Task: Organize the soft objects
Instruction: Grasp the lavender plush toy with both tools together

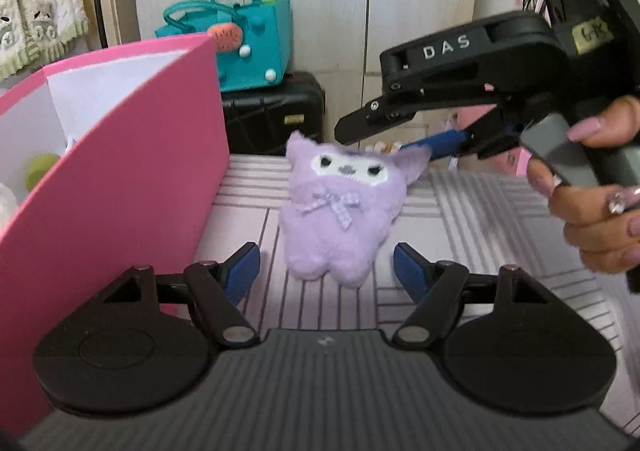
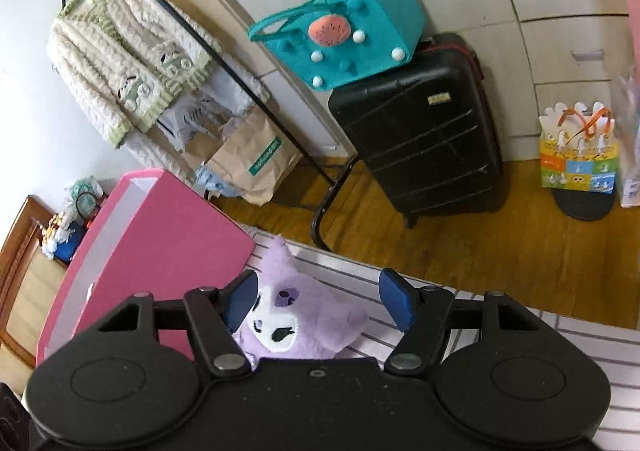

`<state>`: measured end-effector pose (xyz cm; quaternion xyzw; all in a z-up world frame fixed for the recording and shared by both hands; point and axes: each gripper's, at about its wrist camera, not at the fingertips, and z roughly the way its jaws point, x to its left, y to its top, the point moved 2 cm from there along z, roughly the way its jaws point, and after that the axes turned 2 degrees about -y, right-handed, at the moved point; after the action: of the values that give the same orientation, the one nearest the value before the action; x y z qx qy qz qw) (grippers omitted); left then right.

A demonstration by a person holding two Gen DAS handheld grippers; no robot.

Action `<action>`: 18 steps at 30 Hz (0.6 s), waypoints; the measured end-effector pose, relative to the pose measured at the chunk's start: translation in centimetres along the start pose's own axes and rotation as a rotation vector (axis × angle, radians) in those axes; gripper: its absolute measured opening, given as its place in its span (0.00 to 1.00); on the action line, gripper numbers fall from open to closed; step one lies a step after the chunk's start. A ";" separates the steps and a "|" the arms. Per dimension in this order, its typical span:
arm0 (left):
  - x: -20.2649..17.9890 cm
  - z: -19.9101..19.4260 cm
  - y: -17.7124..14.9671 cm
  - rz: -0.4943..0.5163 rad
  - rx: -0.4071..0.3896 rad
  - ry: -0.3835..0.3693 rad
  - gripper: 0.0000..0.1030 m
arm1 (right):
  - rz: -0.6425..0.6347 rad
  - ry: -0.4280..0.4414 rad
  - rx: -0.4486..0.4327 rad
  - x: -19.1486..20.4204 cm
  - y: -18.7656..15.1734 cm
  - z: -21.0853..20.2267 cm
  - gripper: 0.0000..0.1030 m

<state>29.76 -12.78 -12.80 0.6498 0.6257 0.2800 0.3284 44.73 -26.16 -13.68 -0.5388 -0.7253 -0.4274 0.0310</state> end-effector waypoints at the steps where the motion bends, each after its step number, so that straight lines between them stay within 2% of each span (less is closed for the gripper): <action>1: 0.3 0.1 0.0 -0.007 0.008 -0.002 0.67 | -0.004 -0.005 0.016 -0.1 -0.1 0.2 0.70; 3: 0.6 0.3 0.1 -0.027 0.010 -0.025 0.66 | -0.043 -0.014 0.027 0.3 -0.3 0.4 0.70; 8: 0.7 1.1 0.3 -0.026 0.002 -0.033 0.61 | -0.122 0.035 0.072 1.2 -1.0 0.5 0.70; 9: 0.6 1.2 0.4 -0.012 0.008 -0.033 0.61 | -0.155 0.026 0.068 1.6 -1.3 0.5 0.64; 10: 0.5 1.3 0.4 0.008 0.015 -0.032 0.59 | -0.173 0.027 0.071 1.8 -1.4 0.5 0.51; 11: 0.3 1.3 0.3 0.033 0.017 -0.025 0.55 | -0.151 0.056 0.089 1.8 -1.6 0.4 0.51; 13: -0.1 1.1 0.1 0.066 0.007 -0.041 0.44 | -0.097 0.054 0.096 1.7 -1.7 0.3 0.48; 15: -0.3 0.8 0.1 0.074 0.014 -0.050 0.41 | -0.113 0.036 0.079 2.1 -2.1 -0.1 0.47; 18: 0.3 -0.2 0.3 0.024 0.044 -0.116 0.39 | -0.063 0.035 0.064 2.1 -2.8 -1.0 0.45</action>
<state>29.85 -12.47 -12.43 0.6794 0.6038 0.2321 0.3464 41.17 -25.39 -13.69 -0.5069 -0.7545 -0.4141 0.0476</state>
